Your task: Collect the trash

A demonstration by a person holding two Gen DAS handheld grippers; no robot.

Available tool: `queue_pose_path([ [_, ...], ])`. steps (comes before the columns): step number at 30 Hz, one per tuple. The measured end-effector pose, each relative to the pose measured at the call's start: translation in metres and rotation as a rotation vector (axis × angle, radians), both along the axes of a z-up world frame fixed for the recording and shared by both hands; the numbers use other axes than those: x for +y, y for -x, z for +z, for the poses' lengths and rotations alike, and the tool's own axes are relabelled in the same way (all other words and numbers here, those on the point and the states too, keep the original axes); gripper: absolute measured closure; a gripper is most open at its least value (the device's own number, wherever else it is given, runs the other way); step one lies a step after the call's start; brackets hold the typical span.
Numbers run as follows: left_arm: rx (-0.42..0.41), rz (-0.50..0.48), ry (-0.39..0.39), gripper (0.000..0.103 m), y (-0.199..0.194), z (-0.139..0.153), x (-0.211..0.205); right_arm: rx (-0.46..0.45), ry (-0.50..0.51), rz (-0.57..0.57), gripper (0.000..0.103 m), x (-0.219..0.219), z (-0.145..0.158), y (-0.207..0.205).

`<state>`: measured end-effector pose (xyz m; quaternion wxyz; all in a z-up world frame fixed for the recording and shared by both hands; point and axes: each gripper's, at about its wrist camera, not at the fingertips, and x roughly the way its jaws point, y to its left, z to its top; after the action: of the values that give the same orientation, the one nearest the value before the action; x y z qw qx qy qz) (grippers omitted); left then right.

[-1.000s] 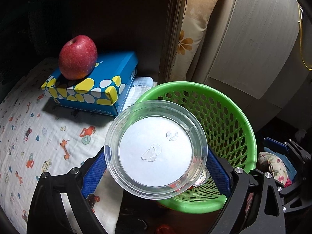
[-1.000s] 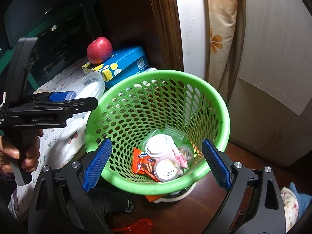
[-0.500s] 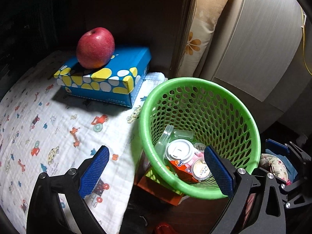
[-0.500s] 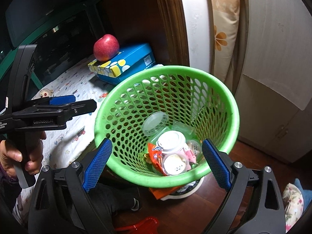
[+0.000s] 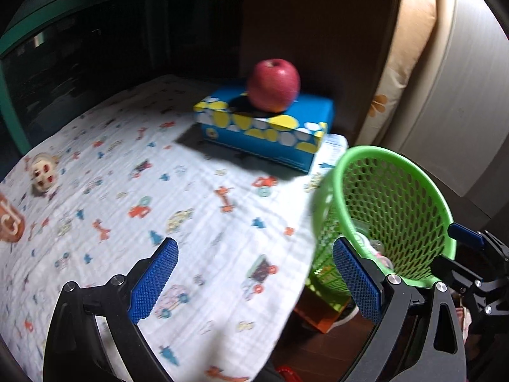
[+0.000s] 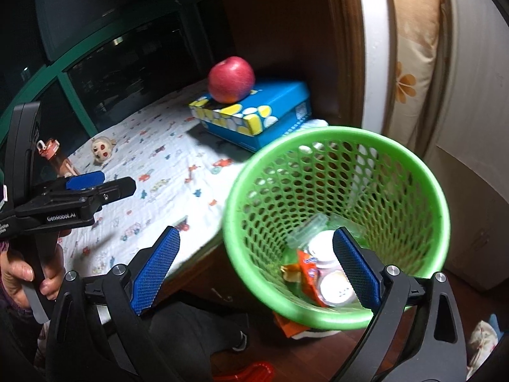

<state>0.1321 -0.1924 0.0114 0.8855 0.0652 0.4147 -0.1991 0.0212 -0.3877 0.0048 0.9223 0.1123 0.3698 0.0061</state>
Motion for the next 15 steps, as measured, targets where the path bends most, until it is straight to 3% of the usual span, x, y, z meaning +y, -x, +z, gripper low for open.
queue_pose_path([
  [15,-0.054,0.249,-0.030,0.009,0.021,0.009,0.120,-0.017,0.006,0.128,0.005,0.078,0.013,-0.037],
])
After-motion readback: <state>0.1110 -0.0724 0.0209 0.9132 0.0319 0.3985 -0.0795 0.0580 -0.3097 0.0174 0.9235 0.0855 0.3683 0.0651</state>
